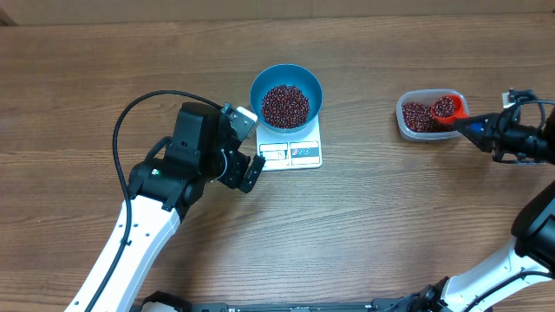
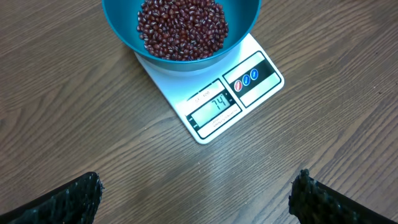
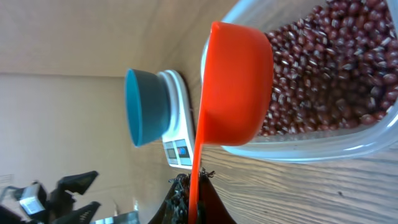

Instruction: Scoop item into bowl and weigh 150g on scale

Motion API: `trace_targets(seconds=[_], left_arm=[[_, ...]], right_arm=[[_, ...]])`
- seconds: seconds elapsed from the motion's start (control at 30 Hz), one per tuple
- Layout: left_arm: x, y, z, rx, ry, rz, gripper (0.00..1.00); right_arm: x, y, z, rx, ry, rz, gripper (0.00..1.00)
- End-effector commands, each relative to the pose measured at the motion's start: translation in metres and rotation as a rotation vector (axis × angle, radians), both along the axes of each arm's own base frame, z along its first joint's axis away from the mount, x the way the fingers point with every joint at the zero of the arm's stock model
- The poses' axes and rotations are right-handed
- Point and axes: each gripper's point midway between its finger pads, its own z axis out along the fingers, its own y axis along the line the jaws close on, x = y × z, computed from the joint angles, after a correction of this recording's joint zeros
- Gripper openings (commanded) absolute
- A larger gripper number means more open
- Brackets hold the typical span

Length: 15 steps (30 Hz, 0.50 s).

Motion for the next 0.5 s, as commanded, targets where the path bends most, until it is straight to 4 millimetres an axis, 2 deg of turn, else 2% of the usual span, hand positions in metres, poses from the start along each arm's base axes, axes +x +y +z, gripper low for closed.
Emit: trace_targets(seconds=[0.0, 0.1, 0.2, 0.3, 0.47], left_arm=[[-0.001, 0.0, 0.002, 0.0, -0.01, -0.017, 1.0], [-0.001, 0.0, 0.002, -0.001, -0.009, -0.017, 0.99], [-0.001, 0.0, 0.002, -0.001, -0.009, -0.017, 1.0], [-0.001, 0.0, 0.002, -0.001, -0.009, -0.017, 1.0], [-0.001, 0.0, 0.002, -0.001, -0.01, -0.017, 1.0]], right_arm=[[0.006, 0.005, 0.019, 0.102, -0.105, -0.007, 0.04], [0.008, 0.01, 0.031, 0.161, -0.146, -0.009, 0.04], [0.01, 0.021, 0.035, 0.188, -0.142, 0.011, 0.04], [0.012, 0.039, 0.037, 0.204, -0.14, 0.052, 0.04], [0.02, 0.082, 0.052, 0.272, -0.185, 0.15, 0.04]])
